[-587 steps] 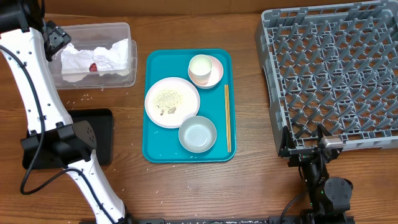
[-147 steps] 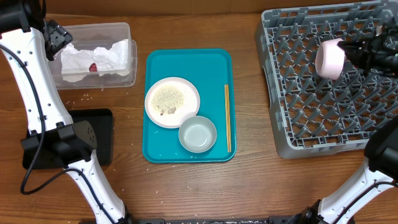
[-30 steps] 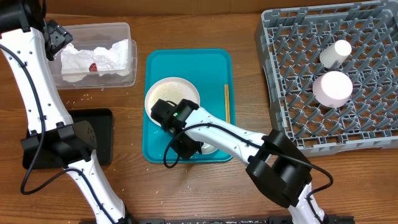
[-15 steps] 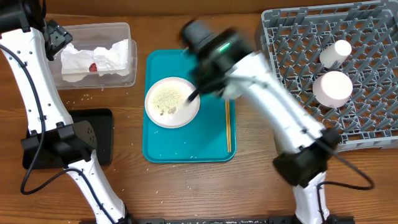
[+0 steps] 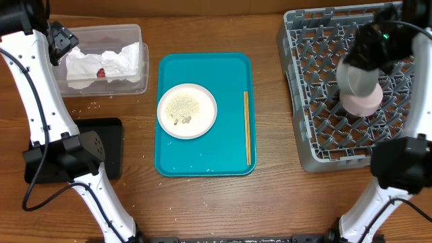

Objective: Sort waste into correct bins and load items into the dishwasher
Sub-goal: 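Grasp the light blue bowl and set it in the dish rack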

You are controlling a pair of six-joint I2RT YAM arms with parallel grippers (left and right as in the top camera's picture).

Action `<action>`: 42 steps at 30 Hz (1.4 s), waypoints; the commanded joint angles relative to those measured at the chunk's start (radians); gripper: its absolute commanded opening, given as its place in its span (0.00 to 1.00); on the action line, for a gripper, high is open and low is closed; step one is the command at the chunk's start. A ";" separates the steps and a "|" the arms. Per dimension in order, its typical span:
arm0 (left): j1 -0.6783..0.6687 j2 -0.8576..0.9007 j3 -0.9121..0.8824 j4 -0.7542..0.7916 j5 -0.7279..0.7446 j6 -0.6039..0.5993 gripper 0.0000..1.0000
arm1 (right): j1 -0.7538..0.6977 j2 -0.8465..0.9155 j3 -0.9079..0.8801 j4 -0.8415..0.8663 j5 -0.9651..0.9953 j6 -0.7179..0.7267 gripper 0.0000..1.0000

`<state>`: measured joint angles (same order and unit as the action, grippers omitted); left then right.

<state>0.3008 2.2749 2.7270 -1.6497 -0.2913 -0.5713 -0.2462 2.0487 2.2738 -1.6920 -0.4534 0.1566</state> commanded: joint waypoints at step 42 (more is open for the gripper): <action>-0.007 -0.006 -0.003 0.001 -0.003 -0.012 1.00 | -0.477 -0.117 -0.735 0.109 -0.803 -0.591 0.06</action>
<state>0.3008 2.2749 2.7270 -1.6501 -0.2913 -0.5713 -0.7193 1.9499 1.5459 -1.5833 -1.2579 -0.4198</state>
